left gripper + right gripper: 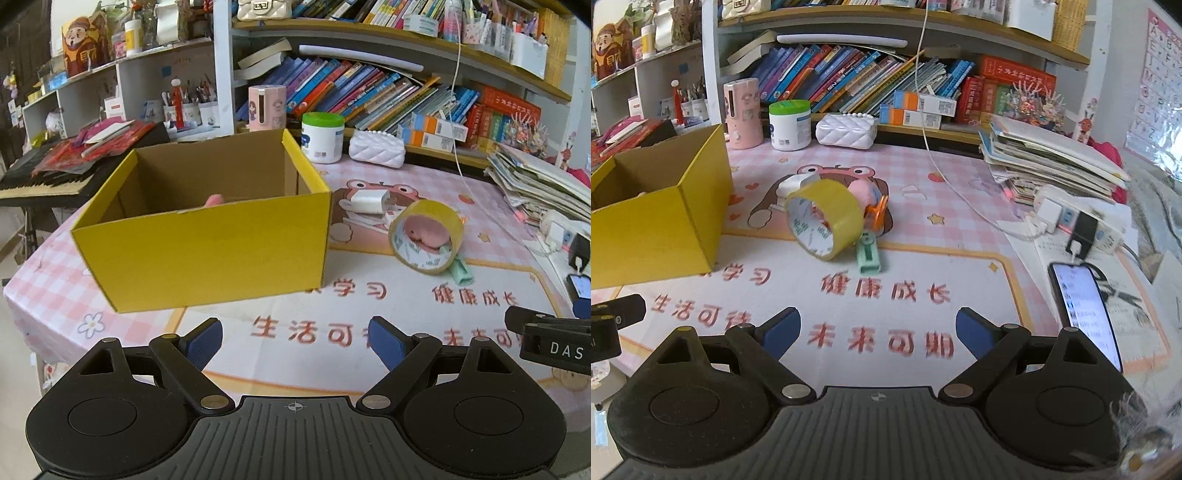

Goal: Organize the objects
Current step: 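Grasp the mint-green clip with the right gripper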

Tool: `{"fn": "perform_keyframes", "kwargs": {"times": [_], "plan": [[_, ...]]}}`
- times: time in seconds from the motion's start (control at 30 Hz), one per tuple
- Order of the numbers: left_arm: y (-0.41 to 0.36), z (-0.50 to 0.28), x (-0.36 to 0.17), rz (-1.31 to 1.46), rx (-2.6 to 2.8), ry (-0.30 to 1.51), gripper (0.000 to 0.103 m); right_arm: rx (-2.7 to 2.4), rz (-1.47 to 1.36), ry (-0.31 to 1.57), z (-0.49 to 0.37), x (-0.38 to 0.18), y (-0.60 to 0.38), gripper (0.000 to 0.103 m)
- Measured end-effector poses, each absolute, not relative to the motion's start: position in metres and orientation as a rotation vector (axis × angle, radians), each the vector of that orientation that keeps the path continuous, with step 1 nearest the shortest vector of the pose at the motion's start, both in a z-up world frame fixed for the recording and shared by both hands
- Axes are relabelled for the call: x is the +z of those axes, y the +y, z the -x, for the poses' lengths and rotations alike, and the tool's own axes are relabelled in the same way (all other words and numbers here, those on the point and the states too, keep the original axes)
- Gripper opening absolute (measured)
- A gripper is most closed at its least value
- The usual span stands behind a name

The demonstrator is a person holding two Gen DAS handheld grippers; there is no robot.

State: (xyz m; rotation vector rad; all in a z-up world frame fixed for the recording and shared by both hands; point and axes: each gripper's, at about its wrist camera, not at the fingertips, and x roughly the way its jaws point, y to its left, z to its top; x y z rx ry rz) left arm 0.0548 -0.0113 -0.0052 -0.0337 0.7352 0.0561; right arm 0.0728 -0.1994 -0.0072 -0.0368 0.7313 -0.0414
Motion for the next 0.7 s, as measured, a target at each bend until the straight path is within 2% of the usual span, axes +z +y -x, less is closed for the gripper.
{"fn": "perform_keyframes", "kwargs": {"times": [0.1,0.2,0.37,0.7], "plan": [[-0.021,-0.067,-0.006,0.037,0.072,0.742,0.088,-0.012,0.041,0.738,-0.090,-0.009,-0.208,0.091],[-0.029,-0.076,-0.008,0.037,0.094,0.747,0.088,0.021,0.037,0.746,-0.111,-0.013,-0.216,0.086],[-0.037,-0.089,-0.009,0.046,0.142,0.759,0.088,0.077,0.018,0.795,-0.146,-0.026,-0.227,0.061],[-0.051,-0.099,-0.013,0.053,0.173,0.778,0.088,0.144,0.018,0.853,-0.199,-0.055,-0.233,0.051]]}}
